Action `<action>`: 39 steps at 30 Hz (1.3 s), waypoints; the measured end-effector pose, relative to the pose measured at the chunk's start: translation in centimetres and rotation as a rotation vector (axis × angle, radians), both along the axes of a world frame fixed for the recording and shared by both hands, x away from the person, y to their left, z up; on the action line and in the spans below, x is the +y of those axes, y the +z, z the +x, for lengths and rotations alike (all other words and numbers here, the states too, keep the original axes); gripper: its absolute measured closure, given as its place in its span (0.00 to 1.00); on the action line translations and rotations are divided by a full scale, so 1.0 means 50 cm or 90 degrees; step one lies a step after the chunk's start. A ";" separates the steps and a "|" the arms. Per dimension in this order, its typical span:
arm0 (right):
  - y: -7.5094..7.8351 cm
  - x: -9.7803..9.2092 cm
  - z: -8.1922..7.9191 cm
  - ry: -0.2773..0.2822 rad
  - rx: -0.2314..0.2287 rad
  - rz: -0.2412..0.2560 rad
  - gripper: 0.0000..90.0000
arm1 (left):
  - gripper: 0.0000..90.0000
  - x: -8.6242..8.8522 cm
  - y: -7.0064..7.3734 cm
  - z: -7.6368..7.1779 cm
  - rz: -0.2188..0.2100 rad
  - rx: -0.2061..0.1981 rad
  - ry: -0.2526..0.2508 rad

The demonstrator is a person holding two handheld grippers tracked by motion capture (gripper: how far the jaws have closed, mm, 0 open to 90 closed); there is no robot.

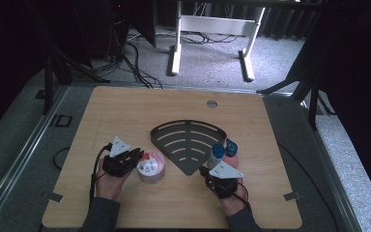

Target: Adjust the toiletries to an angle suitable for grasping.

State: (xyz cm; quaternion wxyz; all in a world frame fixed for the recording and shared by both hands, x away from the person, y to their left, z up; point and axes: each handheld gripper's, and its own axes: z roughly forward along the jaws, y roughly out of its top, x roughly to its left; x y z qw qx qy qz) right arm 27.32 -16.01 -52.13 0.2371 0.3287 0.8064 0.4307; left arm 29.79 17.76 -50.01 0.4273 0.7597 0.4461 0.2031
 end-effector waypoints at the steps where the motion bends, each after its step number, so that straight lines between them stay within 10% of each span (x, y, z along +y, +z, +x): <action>1: -0.002 0.005 0.004 -0.007 0.001 -0.001 0.98 | 0.87 0.001 -0.001 0.001 0.001 0.002 0.000; 20: -0.014 0.005 0.018 -0.121 -0.002 -0.039 1.00 | 0.87 0.018 -0.017 0.018 -0.039 0.027 -0.013; 39: -0.022 -0.058 0.014 -0.124 0.025 -0.033 1.00 | 0.84 0.021 -0.015 0.020 -0.016 0.009 0.002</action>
